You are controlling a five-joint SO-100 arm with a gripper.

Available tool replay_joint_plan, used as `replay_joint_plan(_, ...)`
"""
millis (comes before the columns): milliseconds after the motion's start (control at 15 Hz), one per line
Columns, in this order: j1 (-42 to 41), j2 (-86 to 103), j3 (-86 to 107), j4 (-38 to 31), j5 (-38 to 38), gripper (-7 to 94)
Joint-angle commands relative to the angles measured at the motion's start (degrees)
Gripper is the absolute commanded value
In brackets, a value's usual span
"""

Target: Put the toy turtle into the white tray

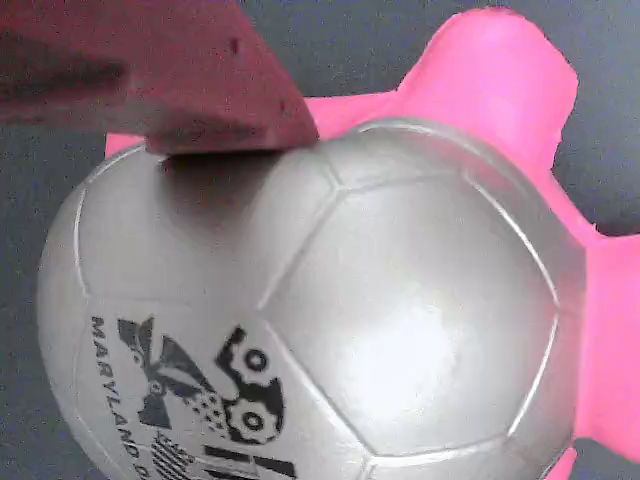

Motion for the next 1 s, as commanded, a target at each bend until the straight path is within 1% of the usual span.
replay_joint_plan(0, -4.0, 25.8, 13.8, -2.5, 3.4, -2)
replay_joint_plan(267, -13.2, 40.0, 25.0, -4.1, 6.9, -2)
replay_joint_plan(400, -19.1, 45.4, 28.3, -6.5, 9.2, -2)
replay_joint_plan(533, -26.3, 50.1, 31.7, -10.3, 11.3, -2)
replay_joint_plan(733, -37.4, 49.9, 30.3, -12.6, 15.0, -1)
replay_joint_plan(933, -45.1, 41.7, 20.7, -12.1, 18.8, -1)
